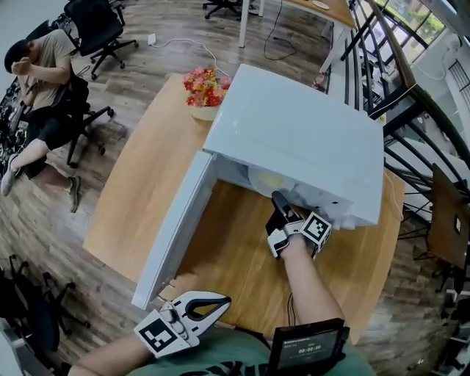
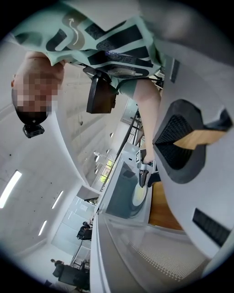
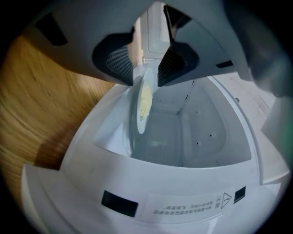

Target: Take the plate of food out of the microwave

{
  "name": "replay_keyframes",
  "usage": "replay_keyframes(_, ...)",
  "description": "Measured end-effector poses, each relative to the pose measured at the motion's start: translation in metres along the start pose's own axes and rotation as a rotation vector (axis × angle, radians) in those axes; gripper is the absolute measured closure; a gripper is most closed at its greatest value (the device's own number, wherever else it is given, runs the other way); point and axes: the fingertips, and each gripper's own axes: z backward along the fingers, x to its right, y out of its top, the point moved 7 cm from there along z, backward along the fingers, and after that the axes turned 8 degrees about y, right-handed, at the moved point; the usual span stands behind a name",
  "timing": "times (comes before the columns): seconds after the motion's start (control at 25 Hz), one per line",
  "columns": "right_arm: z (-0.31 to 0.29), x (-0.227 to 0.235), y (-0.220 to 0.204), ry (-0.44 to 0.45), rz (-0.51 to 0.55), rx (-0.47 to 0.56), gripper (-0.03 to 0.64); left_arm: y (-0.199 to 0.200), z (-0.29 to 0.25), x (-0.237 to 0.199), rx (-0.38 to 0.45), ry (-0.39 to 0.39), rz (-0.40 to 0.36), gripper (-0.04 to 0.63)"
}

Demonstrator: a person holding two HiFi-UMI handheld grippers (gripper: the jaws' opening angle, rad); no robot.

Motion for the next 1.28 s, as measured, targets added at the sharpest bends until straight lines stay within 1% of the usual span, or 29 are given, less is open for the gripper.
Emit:
replay_keyframes(0.32, -0.001, 0.001, -0.002, 0.020, -0.041, 0.022, 0.466, 0.003, 0.003, -0.009, 0.018, 0.004, 0.020, 0.603)
replay_keyframes(0.56, 0.001, -0.002, 0.001, 0.028, -0.034, 0.044, 0.466, 0.003, 0.006, -0.009, 0.022, 0.009, 0.031, 0.603)
replay_keyframes(0.88, -0.007, -0.006, 0.005, -0.023, 0.018, 0.026, 0.466, -0.002, 0.009, -0.012, 0.017, 0.014, 0.040, 0.604)
replay_keyframes(1.0, -0.008, -0.006, 0.005, -0.037, 0.022, 0.025, 0.468, -0.003, 0.010, -0.013, 0.013, 0.017, 0.042, 0.604)
replay_keyframes(1.08, -0.008, -0.005, 0.006, -0.061, 0.022, 0.024, 0.469, -0.004, 0.009, -0.014, 0.013, 0.018, 0.042, 0.603)
replay_keyframes(1.12, -0.008, -0.005, 0.006, -0.082, 0.020, 0.021, 0.474, -0.005, 0.009, -0.015, 0.014, 0.018, 0.042, 0.604)
replay_keyframes(1.24, -0.008, -0.001, 0.005, -0.157, 0.016, 0.006, 0.559, -0.007, 0.011, -0.014, 0.009, 0.018, 0.050, 0.604)
replay_keyframes(1.28, -0.007, 0.000, 0.005, -0.169, 0.020, 0.001, 0.566, -0.007, 0.012, -0.014, 0.008, 0.017, 0.054, 0.604)
